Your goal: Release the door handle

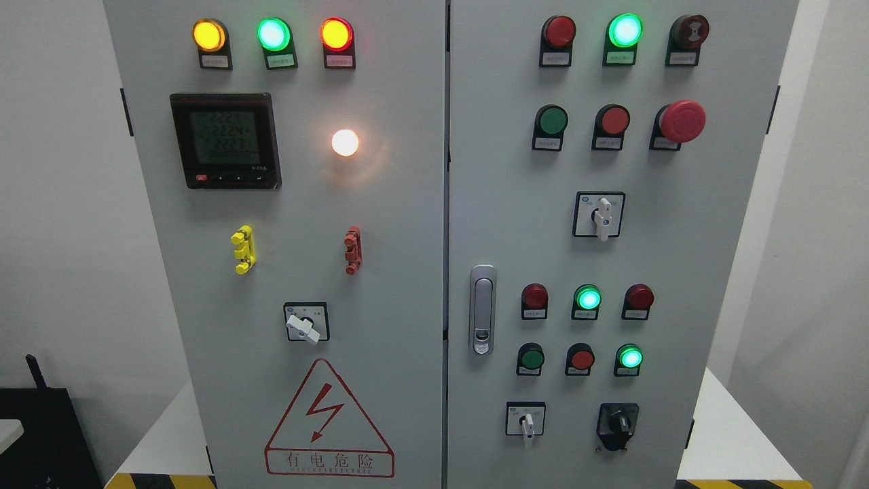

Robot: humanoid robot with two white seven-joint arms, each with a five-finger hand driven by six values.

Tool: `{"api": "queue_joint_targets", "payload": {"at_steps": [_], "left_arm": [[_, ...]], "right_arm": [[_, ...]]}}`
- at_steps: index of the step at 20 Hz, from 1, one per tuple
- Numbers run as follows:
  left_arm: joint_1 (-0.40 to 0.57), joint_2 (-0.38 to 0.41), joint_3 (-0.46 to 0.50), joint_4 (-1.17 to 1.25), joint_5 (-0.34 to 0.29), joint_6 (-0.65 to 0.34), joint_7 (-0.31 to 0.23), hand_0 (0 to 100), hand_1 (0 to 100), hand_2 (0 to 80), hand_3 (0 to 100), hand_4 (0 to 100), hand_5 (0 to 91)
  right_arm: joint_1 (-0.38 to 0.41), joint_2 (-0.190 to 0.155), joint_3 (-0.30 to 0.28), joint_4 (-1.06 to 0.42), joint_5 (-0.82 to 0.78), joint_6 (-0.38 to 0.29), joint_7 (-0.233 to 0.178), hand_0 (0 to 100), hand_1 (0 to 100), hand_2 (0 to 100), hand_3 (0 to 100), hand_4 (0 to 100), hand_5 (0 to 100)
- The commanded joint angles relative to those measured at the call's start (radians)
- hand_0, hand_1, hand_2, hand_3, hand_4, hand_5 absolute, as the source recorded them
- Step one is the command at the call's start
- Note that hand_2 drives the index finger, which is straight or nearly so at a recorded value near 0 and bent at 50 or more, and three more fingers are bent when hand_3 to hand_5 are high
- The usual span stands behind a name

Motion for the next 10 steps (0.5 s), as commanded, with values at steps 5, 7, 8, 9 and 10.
{"api": "queue_joint_targets", "payload": {"at_steps": [5,7,8,9,10], "left_arm": [[-0.003,0.000,0.002,0.009,0.000,0.000,-0.001,12,39,0.0,0,0,0.0],[-0.003,0.000,0.002,0.009,0.000,0.000,-0.001,12,39,0.0,0,0,0.0],[-0.003,0.000,0.002,0.009,0.000,0.000,-0.001,12,39,0.0,0,0,0.0],[-0.003,0.000,0.002,0.009,0.000,0.000,-0.001,12,39,0.0,0,0,0.0],[-0.003,0.000,0.002,0.009,0.000,0.000,-0.001,12,39,0.0,0,0,0.0]], "right_arm": [[-0.004,0.000,-0.002,0.003,0.271,-0.064,-0.053,41,9,0,36,36,33],[-0.012,0.000,0.000,0.012,0.361,-0.074,-0.091,41,12,0,45,42,43],[-0.021,0.000,0.000,0.022,0.404,-0.088,-0.117,41,12,0,47,44,45],[-0.030,0.000,0.000,0.032,0.450,-0.102,-0.137,41,13,0,51,48,52],[-0.036,0.000,0.000,0.040,0.501,-0.110,-0.152,41,15,0,54,51,58]]}}
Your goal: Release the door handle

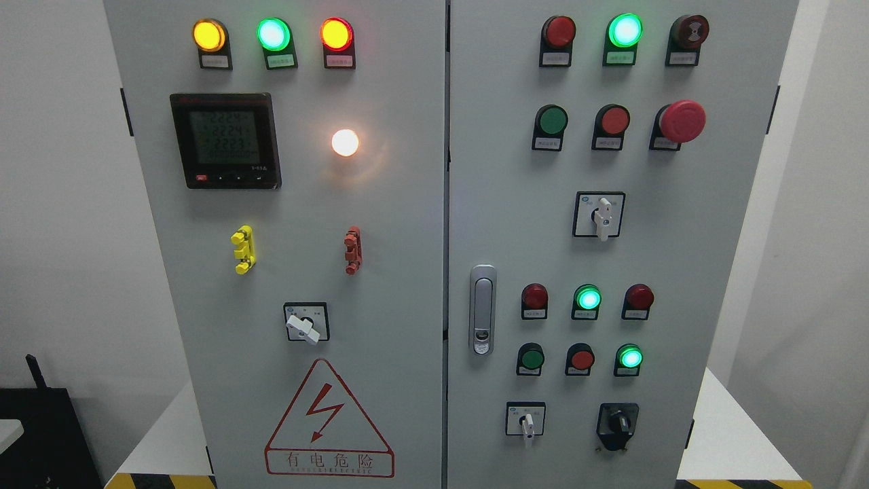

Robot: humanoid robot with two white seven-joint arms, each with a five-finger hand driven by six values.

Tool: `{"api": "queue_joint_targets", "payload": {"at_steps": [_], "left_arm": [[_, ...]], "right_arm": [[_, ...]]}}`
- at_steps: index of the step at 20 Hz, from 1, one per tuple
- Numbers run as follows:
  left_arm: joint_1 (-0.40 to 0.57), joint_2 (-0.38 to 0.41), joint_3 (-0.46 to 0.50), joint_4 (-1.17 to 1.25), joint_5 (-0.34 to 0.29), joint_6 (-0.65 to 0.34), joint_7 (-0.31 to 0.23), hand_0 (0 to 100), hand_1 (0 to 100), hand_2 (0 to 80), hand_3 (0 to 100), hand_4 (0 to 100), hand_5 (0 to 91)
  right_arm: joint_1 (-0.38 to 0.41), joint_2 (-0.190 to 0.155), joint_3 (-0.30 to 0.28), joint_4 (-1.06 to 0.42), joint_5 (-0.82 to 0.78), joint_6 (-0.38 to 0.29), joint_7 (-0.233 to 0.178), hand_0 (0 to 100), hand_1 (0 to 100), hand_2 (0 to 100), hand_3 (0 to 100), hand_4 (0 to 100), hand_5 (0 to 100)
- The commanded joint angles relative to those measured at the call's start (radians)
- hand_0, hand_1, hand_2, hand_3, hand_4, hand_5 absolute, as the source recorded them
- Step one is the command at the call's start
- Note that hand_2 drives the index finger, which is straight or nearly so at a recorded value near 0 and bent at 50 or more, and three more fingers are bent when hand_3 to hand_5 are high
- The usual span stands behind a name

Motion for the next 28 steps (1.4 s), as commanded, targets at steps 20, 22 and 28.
{"api": "queue_joint_targets", "payload": {"at_steps": [20,22,28], "left_arm": [[-0.003,0.000,0.002,0.009,0.000,0.000,-0.001,12,39,0.0,0,0,0.0],[-0.003,0.000,0.002,0.009,0.000,0.000,-0.001,12,39,0.0,0,0,0.0],[-0.003,0.000,0.002,0.009,0.000,0.000,-0.001,12,39,0.0,0,0,0.0]], "right_arm": [[-0.277,0.008,-0.004,0.266,0.739,0.096,-0.284,32,26,0,97,88,99],[-0.283,0.008,0.003,0.276,0.751,0.122,-0.284,32,25,0,97,88,99],[-0.343,0.011,0.005,0.292,0.812,0.144,-0.282,31,23,0,98,89,99]]}}
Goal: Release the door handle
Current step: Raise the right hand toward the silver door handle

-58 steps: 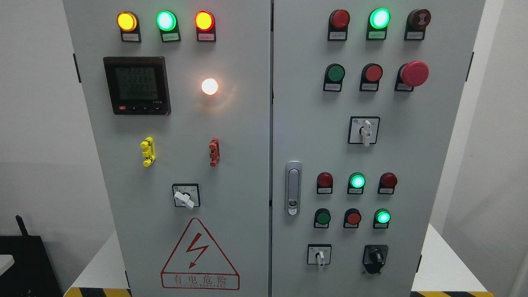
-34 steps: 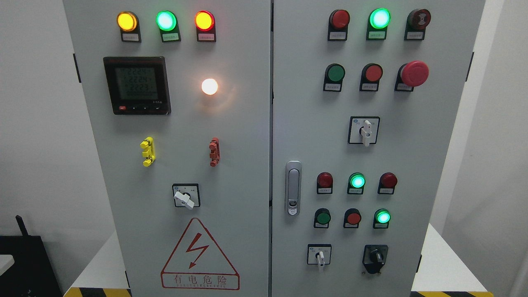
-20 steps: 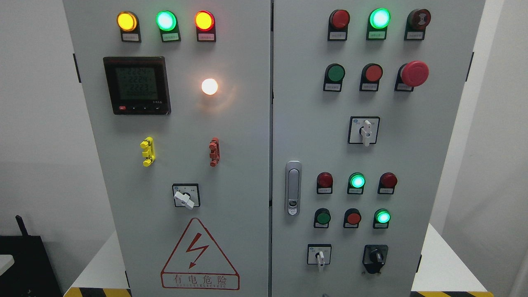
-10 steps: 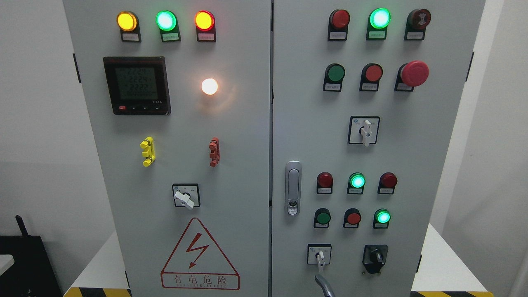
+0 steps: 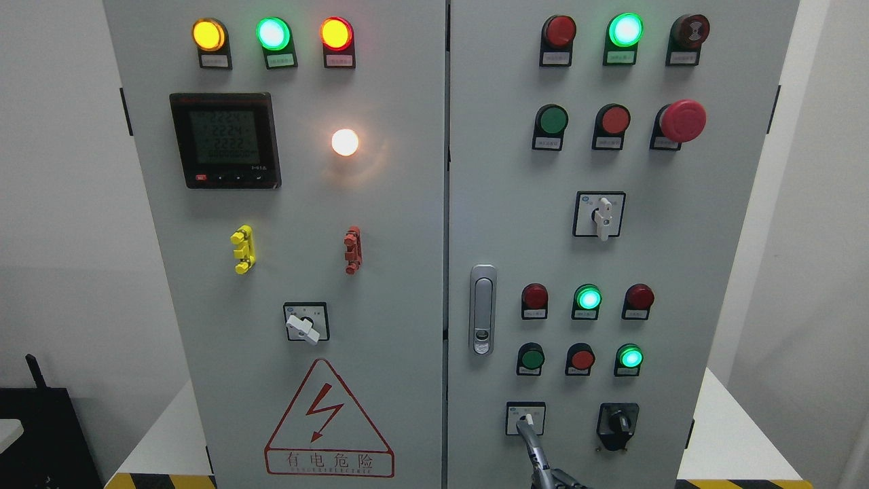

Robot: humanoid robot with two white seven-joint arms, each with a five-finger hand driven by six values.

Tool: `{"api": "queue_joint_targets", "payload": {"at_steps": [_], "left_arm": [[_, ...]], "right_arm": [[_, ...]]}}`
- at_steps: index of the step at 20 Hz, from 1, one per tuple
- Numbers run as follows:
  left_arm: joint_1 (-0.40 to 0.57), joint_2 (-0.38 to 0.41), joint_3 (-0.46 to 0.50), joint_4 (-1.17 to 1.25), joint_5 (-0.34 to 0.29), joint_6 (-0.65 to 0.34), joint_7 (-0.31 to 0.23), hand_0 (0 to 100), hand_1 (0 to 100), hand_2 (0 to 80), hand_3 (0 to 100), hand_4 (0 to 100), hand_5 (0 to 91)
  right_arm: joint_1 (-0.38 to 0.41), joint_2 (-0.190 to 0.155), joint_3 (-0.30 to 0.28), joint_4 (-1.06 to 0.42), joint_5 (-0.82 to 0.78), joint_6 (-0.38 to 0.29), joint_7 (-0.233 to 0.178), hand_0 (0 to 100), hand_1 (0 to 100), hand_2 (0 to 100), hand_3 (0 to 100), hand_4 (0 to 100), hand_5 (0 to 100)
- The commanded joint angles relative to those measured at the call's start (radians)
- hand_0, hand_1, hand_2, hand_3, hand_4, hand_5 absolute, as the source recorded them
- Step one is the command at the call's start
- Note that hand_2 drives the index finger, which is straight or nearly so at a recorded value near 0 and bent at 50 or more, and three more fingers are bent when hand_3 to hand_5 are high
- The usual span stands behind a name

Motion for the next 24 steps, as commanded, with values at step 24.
{"api": "queue_joint_targets", "payload": {"at_steps": [24], "left_arm": [[-0.003,0.000,0.002,0.009,0.000,0.000,-0.001,12,39,0.0,0,0,0.0]], "right_arm": [[-0.267,0.005,0.016,0.196,0.097,0.111,0.054,35,21,0,99,90,99]]}}
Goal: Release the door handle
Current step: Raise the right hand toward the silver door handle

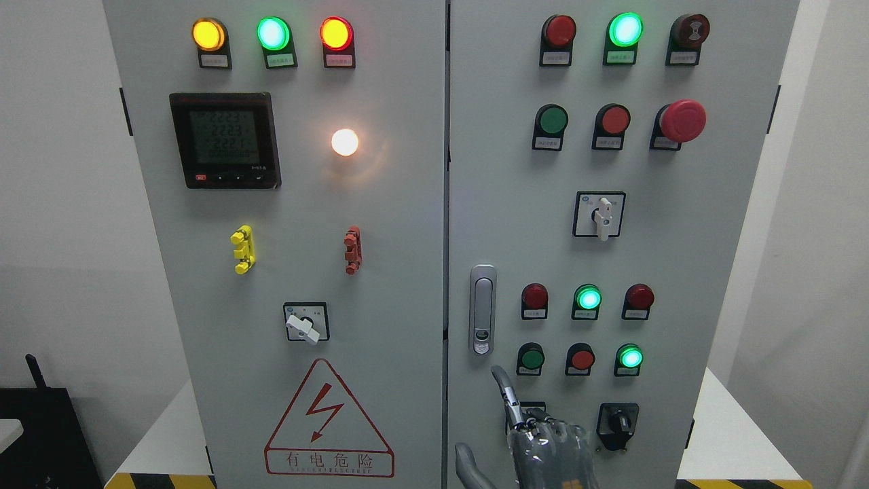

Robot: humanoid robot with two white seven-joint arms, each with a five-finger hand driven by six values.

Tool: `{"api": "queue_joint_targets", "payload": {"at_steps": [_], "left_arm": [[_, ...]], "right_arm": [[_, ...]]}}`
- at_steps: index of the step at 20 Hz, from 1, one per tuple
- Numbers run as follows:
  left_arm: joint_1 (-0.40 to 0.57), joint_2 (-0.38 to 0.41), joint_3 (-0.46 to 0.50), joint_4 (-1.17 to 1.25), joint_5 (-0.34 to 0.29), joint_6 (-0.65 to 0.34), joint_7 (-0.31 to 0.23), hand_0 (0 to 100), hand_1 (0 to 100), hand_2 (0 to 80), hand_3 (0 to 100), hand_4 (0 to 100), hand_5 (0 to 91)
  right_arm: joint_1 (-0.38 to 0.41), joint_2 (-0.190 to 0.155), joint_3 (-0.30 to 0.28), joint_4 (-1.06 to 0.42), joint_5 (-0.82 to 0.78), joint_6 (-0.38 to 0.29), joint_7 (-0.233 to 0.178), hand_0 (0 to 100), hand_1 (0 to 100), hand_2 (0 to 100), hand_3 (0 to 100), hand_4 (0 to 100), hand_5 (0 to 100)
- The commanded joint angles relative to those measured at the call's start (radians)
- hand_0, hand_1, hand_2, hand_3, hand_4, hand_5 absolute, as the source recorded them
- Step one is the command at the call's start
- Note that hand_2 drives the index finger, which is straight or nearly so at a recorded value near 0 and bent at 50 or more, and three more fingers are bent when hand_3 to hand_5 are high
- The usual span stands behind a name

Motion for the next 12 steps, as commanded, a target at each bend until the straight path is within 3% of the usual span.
{"api": "queue_joint_targets", "payload": {"at_steps": [1,12], "left_arm": [[-0.003,0.000,0.002,0.009,0.000,0.000,-0.001,12,39,0.0,0,0,0.0],[-0.002,0.000,0.002,0.009,0.000,0.000,-0.001,12,39,0.0,0,0,0.0]], "right_arm": [[-0.034,0.000,0.004,0.049,0.004,0.008,0.011,35,21,0,99,90,99],[-0.054,0.001,0.010,0.053,0.010,0.008,0.028,36,21,0,100,90,99]]}}
